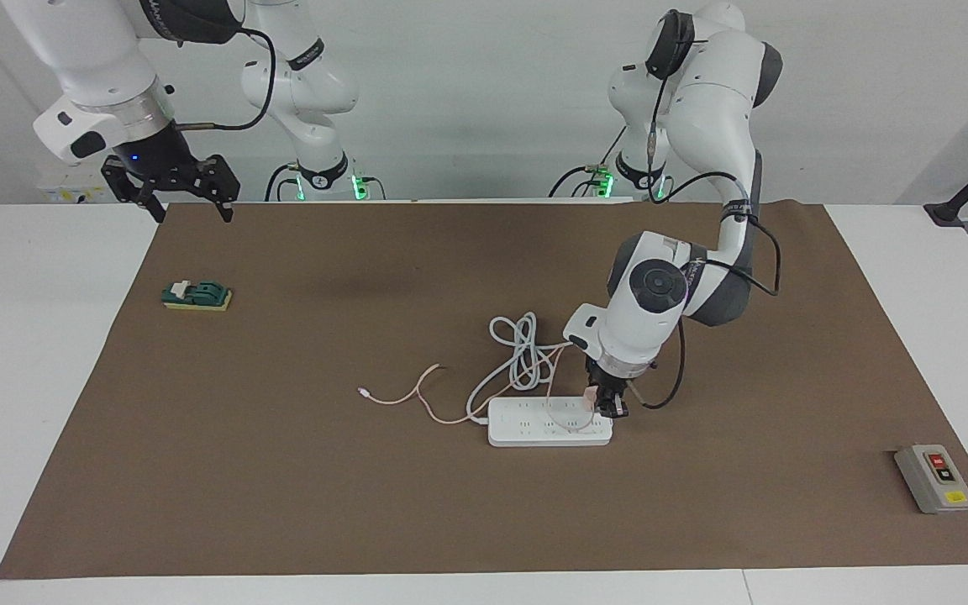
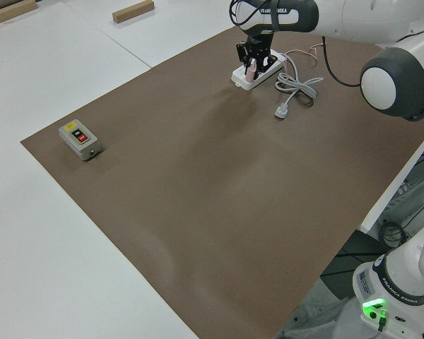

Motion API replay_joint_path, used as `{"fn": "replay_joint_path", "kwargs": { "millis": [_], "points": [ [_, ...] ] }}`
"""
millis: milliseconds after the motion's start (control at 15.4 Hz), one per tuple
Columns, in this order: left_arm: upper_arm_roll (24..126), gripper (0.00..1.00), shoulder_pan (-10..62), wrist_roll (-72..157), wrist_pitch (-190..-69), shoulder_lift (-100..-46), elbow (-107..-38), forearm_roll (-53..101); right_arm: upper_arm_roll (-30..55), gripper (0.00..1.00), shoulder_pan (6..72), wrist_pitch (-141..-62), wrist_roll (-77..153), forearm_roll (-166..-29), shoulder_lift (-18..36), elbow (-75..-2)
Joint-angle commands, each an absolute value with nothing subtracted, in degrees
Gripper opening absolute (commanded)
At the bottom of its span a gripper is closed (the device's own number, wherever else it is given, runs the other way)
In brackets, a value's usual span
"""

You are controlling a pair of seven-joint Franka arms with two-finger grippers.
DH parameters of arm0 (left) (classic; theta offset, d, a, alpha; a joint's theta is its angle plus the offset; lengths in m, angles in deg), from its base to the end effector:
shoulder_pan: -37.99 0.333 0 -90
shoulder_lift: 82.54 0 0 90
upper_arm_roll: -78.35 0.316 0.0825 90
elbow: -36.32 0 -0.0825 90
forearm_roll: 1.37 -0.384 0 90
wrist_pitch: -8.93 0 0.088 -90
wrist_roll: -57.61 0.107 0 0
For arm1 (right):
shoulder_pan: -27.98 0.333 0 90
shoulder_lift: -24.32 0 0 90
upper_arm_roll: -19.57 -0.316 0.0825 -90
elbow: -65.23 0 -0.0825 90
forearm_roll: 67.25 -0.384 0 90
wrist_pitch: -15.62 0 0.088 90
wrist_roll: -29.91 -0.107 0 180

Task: Plug charger into power strip

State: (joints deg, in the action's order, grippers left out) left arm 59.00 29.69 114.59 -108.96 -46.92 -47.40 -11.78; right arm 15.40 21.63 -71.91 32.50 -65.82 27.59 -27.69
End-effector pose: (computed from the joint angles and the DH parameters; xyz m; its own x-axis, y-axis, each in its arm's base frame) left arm 0.6536 -0.2830 0.3346 0.0693 -0.9970 0.0339 -0.9976 -0.0690 0.0083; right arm 0.5314 -0.0218 0.6278 0.9992 0.0058 -0.0384 0.0069 -0.9996 0.0274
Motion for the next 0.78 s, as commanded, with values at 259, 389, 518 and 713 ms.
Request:
{"fn": "replay_joint_path", "kwargs": {
  "millis": [259,389,518,713],
  "points": [
    [58.7,0.00,29.8,112.2,-109.5,-43.3,-48.8,-13.6,14.8,1.00,21.2,-71.8,31.7,-66.7,28.7,-28.8],
    [58.7,0.00,29.8,112.1,-109.8,-43.2,-48.8,-13.6,14.9,1.00,21.1,-71.7,31.7,-66.7,28.7,-28.8],
    [58.7,0.00,29.8,112.1,-109.8,-43.2,-48.9,-13.6,14.9,1.00,21.2,-71.7,31.8,-66.7,28.7,-28.8],
    [58.7,0.00,29.8,112.1,-109.9,-43.2,-48.9,-13.6,14.9,1.00,21.1,-71.7,31.8,-66.7,28.7,-28.8]
  ]
}}
